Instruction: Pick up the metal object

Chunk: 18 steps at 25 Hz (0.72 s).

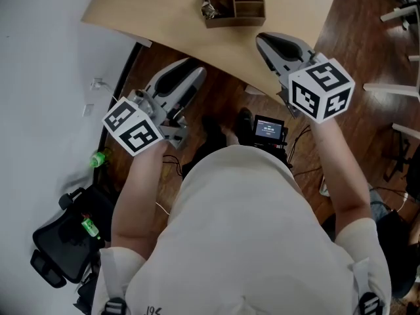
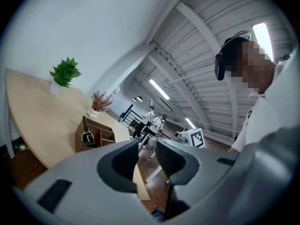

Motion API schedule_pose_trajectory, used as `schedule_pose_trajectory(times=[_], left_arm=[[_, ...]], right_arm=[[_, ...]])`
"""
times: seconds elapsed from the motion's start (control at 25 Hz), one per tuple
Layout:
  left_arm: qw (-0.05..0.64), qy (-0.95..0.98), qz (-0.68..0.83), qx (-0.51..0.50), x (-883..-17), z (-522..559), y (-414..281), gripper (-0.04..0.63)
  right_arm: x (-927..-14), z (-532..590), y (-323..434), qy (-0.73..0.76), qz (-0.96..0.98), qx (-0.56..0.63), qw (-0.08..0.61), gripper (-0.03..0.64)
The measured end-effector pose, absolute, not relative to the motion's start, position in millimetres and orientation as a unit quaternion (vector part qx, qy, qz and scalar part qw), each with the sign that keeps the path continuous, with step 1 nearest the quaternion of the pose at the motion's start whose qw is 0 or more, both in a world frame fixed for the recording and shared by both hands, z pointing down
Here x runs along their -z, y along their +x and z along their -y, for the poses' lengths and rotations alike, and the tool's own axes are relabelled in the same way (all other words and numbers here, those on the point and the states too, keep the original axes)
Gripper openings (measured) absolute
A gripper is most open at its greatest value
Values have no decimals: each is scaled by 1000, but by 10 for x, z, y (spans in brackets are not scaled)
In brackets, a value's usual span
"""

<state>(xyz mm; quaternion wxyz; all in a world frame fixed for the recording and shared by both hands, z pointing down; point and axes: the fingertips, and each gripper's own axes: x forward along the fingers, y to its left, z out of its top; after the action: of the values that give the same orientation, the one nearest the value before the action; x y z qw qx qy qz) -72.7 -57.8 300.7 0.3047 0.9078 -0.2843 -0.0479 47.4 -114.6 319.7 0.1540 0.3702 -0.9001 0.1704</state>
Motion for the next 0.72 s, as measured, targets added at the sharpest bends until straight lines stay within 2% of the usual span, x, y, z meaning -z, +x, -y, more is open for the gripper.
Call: schedule_pose_trajectory(times=[0.72], left_arm=[[323,902,286,10,-3445,1006,-661,98]], right_arm=[[-3576,1586,176,362,893,-177,199,3]])
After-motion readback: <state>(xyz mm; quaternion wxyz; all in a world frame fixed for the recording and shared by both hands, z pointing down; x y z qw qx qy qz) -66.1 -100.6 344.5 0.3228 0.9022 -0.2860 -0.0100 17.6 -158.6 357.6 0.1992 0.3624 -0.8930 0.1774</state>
